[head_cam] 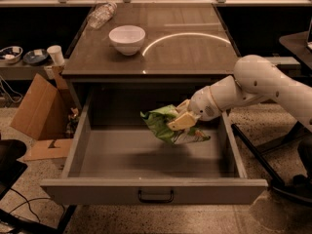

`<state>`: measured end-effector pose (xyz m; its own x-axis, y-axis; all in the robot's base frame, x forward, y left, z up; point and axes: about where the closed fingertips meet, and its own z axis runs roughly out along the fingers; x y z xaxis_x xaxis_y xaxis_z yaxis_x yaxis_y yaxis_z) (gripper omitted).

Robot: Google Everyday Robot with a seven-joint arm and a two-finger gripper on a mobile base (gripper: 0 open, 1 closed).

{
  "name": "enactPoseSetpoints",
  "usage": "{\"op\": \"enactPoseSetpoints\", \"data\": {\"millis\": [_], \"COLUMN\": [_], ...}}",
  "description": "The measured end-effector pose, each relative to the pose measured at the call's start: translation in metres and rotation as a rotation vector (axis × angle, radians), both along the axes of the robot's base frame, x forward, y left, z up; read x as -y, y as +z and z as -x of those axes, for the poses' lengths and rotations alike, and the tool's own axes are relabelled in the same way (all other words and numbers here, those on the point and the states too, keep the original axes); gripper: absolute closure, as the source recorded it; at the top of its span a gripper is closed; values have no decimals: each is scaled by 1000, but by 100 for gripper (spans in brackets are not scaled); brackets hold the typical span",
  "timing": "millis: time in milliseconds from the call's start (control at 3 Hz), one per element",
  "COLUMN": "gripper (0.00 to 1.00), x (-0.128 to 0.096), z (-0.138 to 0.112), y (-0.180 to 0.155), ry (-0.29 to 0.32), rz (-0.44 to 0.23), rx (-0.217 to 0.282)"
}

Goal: Place green rice chip bag into top drawer

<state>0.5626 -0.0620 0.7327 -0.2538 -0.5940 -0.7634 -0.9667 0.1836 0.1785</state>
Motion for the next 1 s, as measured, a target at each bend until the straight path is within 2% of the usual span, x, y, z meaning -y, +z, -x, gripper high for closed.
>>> {"op": "enactPoseSetpoints", "data": {"millis": [667, 1000], "gripper": [0, 0], "x": [2, 8], "z": [0, 1], "y": [2, 9], "ry": [-2, -8], "rz": [-9, -37], "rx": [4, 15]}}
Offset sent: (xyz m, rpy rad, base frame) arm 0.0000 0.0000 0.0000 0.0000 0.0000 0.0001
